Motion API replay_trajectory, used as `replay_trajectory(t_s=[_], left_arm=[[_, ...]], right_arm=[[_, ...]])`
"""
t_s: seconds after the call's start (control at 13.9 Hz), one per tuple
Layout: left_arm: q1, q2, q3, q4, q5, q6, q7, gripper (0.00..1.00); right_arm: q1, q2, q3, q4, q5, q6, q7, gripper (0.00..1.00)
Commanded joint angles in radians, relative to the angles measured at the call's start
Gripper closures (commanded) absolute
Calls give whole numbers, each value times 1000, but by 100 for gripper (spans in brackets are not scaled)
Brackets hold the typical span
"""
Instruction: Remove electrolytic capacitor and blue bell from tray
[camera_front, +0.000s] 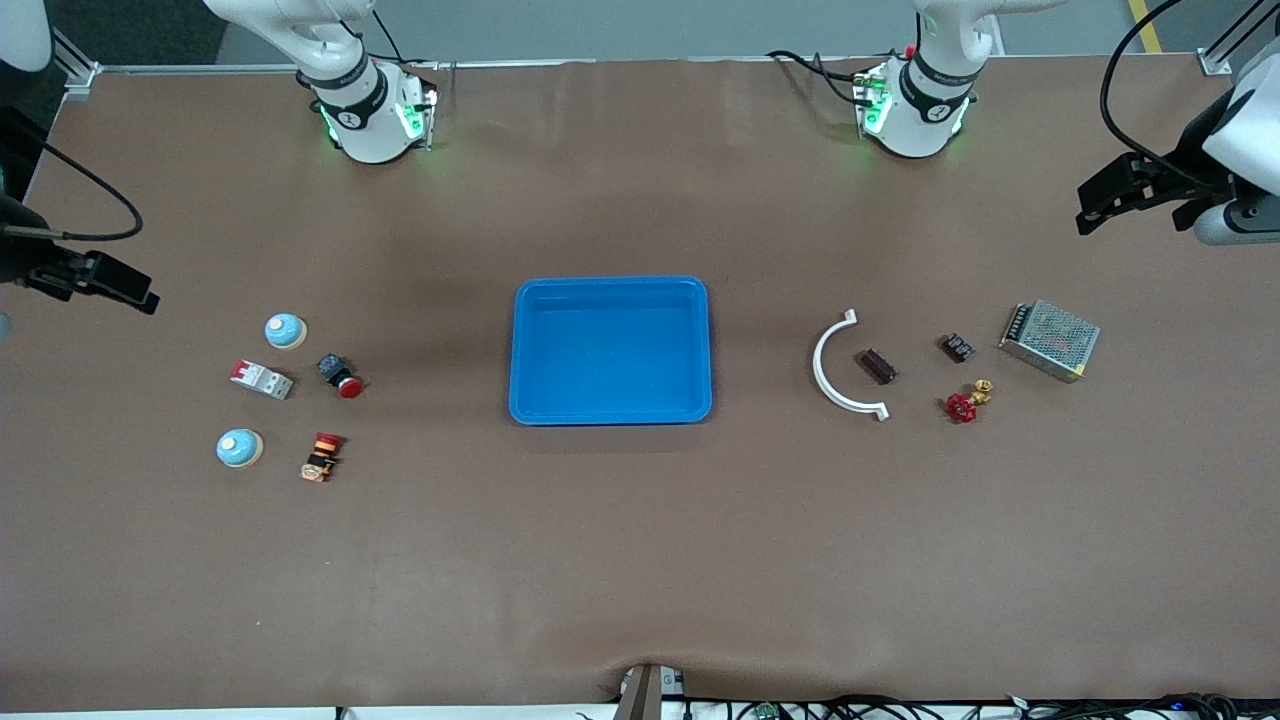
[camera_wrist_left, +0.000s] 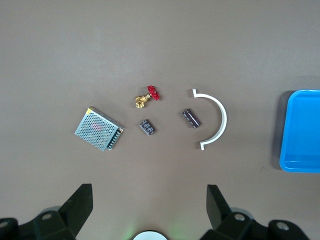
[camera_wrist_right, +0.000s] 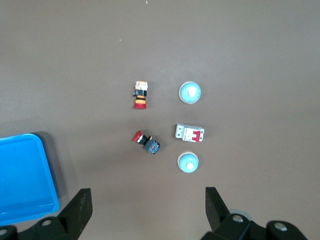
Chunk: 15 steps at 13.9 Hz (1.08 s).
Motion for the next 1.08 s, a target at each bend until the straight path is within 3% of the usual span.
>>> replay_trajectory(t_s=[0.0,0.36,0.72,1.01], left_arm=[[5,-18,1,-2,-11,-13,17,0],[1,-17,-1,-2,-7,-13,15,0],[2,-11,2,7,-3,-13,12,0],[-1,-2,1,18,17,-13,10,0]], right_arm=[[-22,-5,0,67,15,-48,-28,0],[-44,2,-6,107,11,-57,-19,0],[-62,31,-12,110,112,-59,26,0],[-57,45,-3,81,101,-34,65,0]])
